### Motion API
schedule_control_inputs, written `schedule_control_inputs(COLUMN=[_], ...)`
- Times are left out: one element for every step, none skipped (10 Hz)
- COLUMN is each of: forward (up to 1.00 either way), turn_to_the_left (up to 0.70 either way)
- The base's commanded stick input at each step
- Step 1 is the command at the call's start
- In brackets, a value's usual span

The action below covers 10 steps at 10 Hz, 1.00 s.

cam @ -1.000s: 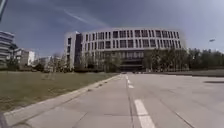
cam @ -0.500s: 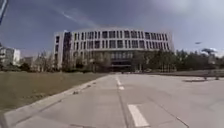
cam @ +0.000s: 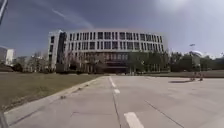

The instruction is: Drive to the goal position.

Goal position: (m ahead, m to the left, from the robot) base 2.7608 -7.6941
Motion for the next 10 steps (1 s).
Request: schedule_control_inputs(forward=[0.7,0.7,0.7,0.7,0.7,0.7,0.7,0.7,0.7,0.7], turn_to_the_left=[0.0,0.0,0.0,0.0,0.0,0.02,0.17,0.35,0.34,0.29])
